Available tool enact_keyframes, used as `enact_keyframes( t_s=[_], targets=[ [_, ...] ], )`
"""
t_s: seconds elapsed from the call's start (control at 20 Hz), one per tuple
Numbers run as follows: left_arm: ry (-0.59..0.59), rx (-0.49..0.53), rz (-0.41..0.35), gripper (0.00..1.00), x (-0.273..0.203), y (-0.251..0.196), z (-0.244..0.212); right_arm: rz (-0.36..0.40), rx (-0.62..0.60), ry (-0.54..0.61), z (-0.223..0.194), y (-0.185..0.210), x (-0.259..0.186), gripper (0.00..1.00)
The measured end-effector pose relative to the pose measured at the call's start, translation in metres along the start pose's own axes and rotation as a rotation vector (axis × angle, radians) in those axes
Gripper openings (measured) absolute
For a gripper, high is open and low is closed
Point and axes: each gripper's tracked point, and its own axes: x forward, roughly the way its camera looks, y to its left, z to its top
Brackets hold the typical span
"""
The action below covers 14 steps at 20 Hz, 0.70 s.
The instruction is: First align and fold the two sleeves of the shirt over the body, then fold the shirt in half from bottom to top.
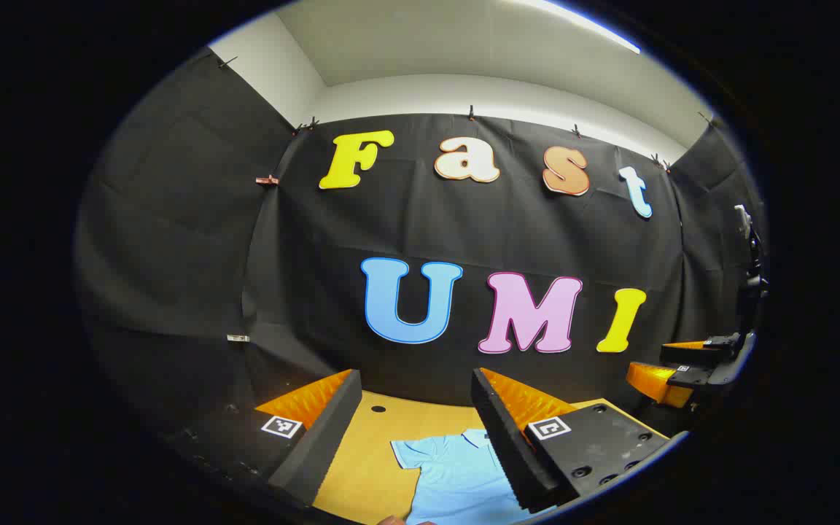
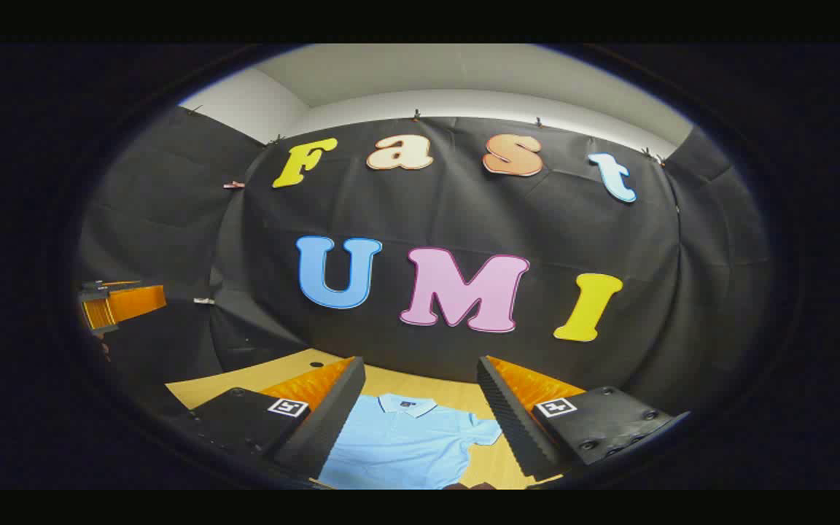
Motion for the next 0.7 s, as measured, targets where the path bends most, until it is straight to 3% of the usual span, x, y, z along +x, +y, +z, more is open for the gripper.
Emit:
enact_keyframes(
  t_s=[0.7],
  targets=[
    [0.054, -0.014, -0.011, 0.97, -0.005, 0.007, -0.004, -0.029, 0.014, -0.010, 0.015, 0.003, -0.003, 0.97]
  ],
)
